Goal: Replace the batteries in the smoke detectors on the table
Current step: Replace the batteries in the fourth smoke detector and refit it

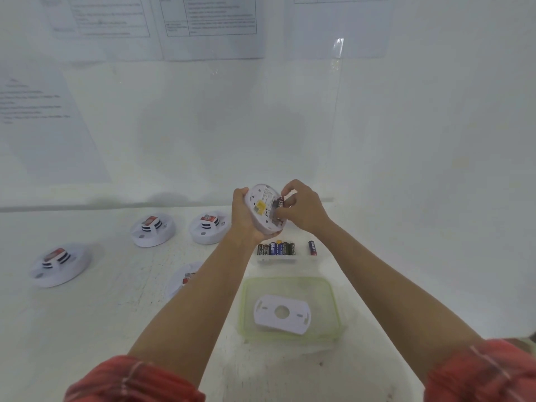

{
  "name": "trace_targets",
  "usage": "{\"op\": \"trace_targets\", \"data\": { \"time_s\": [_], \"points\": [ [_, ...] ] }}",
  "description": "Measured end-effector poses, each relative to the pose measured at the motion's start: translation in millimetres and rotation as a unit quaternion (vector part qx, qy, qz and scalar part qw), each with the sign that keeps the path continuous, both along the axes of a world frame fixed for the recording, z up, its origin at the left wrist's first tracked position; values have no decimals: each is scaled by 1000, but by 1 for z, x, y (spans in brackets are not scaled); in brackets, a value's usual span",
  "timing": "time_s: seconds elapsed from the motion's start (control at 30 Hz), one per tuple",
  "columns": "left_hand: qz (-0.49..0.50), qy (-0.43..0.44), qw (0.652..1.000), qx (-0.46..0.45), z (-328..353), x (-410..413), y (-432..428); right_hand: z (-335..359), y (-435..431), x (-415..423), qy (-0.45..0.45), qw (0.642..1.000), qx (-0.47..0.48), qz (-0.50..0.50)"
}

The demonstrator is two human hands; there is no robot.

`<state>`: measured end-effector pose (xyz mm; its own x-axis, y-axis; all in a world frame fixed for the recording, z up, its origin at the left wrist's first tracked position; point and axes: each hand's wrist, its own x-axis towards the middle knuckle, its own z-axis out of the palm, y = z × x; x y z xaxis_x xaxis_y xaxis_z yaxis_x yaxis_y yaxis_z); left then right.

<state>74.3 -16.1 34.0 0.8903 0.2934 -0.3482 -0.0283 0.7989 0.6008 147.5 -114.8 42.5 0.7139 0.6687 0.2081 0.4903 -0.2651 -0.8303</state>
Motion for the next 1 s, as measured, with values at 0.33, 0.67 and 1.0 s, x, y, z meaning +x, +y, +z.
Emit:
{"op": "trace_targets", "data": {
  "time_s": [0.33,0.67,1.0],
  "points": [
    [43,32,998,23,-7,-3,9,-5,-9,18,-12,944,-330,-20],
    [49,29,998,-2,0,-6,4,-36,-4,13,-150,885,-440,-16],
    [51,37,998,25,-3,-8,12,-7,6,26,-132,971,-187,-63]
  ]
}}
